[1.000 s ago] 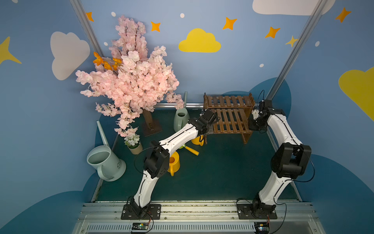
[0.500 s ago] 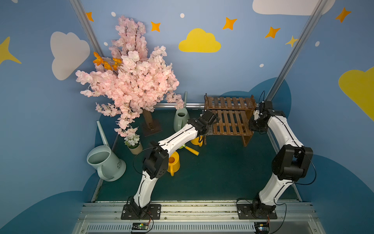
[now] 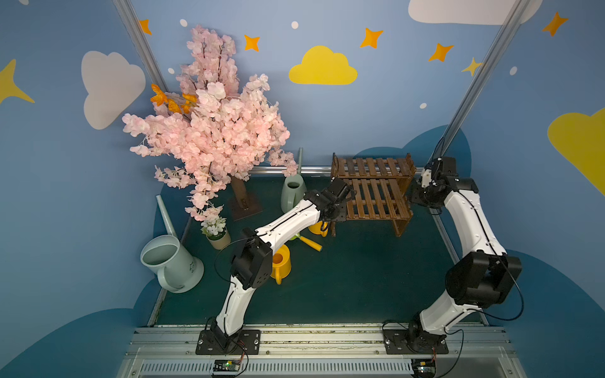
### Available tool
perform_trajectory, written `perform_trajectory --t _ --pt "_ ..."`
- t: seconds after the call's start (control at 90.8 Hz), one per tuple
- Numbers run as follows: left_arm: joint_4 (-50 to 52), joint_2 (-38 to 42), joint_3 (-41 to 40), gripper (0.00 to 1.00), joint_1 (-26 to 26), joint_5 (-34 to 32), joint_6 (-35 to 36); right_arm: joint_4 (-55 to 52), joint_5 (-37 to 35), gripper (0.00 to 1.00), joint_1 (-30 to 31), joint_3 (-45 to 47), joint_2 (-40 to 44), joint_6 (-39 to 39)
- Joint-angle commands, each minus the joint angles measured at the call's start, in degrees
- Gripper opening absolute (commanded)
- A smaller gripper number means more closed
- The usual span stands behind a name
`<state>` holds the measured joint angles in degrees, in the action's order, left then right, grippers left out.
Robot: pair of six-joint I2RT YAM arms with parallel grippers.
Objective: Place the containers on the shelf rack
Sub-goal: 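Move the shelf to the center of the board, then pick up a container from the center of the board.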
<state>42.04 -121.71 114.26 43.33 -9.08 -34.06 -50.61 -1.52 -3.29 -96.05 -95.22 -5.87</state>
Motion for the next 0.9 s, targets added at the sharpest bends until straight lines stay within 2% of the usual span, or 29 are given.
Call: perform_trajectory --t 0.0,0.176,0.308,0.352,0.429,0.506,0.573,0.727,0.804,0.892 --pt "1.64 2.73 0.86 0.45 0.36 2.34 0.81 0.82 -0.49 0.65 -0.05 2.37 5.09 -1.33" --pt "1.7 6.45 0.62 0.59 0.34 4.57 4.46 2.47 0.88 0.67 1.35 7.32 12.98 -2.24" --pt "1.82 11.36 -1.73 0.7 0.02 5.13 9.45 3.63 -1.09 0.66 6.82 11.26 19.77 -3.18" --pt "1.29 13.28 -3.69 0.74 -0.5 6.65 11.41 3.94 -3.17 0.65 10.64 12.5 21.68 -4.19" --pt "0.22 16.76 -7.64 0.81 -3.08 14.79 16.82 2.87 -11.49 0.62 20.97 13.62 23.85 -6.15" --pt "0.2 20.79 -13.04 0.83 -7.55 19.81 16.28 2.54 -19.0 0.62 32.57 14.48 24.34 -8.37" --pt "-2.37 24.91 -19.42 0.84 -11.77 22.85 16.34 2.75 -21.73 0.61 41.12 15.01 23.26 -11.4" --pt "-12.08 37.24 -35.75 0.96 -18.97 24.3 15.78 5.9 -22.14 0.56 53.2 13.88 14.75 -15.35" --pt "-15.4 41.32 -40.78 1.0 -21.67 23.81 15.46 5.24 -21.71 0.53 56.74 9.96 7.25 -15.19" --pt "-15.74 43.98 -43.27 1.0 -24.32 23.76 15.74 0.73 -20.96 0.49 57.81 2.96 -1.19 -17.83"
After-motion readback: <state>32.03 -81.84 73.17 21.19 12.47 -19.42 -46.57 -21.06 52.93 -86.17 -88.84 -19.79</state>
